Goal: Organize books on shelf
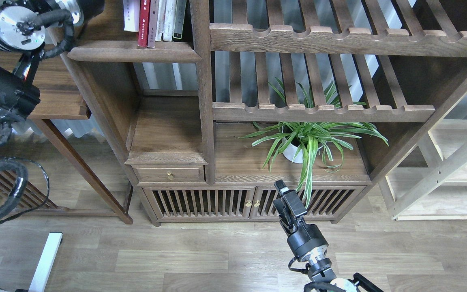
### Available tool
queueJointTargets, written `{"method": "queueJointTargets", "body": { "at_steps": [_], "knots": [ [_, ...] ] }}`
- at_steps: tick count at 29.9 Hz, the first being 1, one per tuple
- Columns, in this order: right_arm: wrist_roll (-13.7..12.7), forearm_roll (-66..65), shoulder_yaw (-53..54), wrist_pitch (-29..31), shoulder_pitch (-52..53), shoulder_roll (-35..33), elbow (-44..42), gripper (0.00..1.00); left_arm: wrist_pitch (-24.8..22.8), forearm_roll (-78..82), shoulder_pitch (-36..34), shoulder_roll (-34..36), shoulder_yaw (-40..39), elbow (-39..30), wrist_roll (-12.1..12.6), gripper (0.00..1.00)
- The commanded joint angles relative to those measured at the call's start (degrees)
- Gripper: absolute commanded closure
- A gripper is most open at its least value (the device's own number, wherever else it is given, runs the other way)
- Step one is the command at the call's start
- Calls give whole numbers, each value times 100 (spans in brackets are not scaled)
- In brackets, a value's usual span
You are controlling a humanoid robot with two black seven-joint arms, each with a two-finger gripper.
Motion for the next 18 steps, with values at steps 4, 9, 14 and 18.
{"method": "queueJointTargets", "body": {
  "at_steps": [4, 9, 14, 18],
  "knots": [
    [-11, -5, -25, 0, -27, 0, -1, 0, 8, -52, -110, 0, -28, -3, -173, 53],
    [-2, -5, -86, 0, -27, 0, -1, 0, 8, -281, -163, -9, -28, -12, -287, 53],
    [-11, -5, -95, 0, -27, -9, -1, 0, 8, -281, -163, -9, -28, -12, -393, 52],
    [-11, -14, -95, 0, -27, 0, -1, 0, 8, -307, -171, -18, -37, -3, -410, 52]
  ]
}}
